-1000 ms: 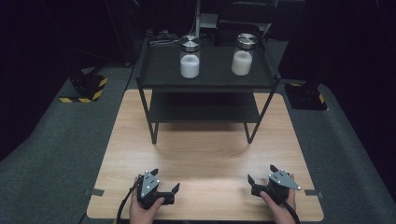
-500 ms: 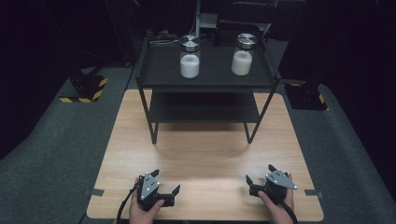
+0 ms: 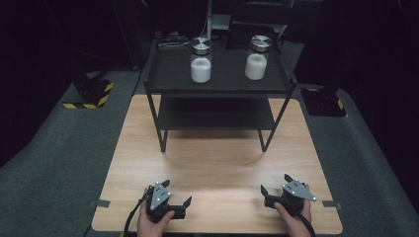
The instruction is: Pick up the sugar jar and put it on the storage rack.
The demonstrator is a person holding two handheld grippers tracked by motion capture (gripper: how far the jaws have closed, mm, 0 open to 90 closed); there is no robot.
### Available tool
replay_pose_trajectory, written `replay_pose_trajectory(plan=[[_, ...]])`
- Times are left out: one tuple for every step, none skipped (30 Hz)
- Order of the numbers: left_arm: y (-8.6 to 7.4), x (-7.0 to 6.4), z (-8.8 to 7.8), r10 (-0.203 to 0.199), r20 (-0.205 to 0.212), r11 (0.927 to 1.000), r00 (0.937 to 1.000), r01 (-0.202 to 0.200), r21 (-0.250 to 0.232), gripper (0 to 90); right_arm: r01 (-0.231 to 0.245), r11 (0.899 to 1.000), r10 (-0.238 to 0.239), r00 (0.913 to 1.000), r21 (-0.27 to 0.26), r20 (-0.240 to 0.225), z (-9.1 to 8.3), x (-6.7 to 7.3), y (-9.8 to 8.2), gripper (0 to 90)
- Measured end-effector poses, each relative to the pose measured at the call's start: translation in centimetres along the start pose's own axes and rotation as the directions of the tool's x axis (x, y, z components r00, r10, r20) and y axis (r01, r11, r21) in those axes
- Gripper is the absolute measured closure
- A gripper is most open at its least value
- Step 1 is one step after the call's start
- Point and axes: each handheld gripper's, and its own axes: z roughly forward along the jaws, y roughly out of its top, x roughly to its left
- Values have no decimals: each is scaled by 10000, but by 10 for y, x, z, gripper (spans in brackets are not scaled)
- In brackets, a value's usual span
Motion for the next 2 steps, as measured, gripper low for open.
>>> replay_pose_trajectory(plan=[[0, 0, 0, 8, 13, 10000, 10000, -8, -3, 7, 16, 10000, -16, 10000, 16, -4, 0, 0, 0, 7], [0, 0, 0, 11, 22, 10000, 10000, -11, 3, 7, 25, 10000, -25, 10000, 57, -5, 1, 0, 1, 7]])
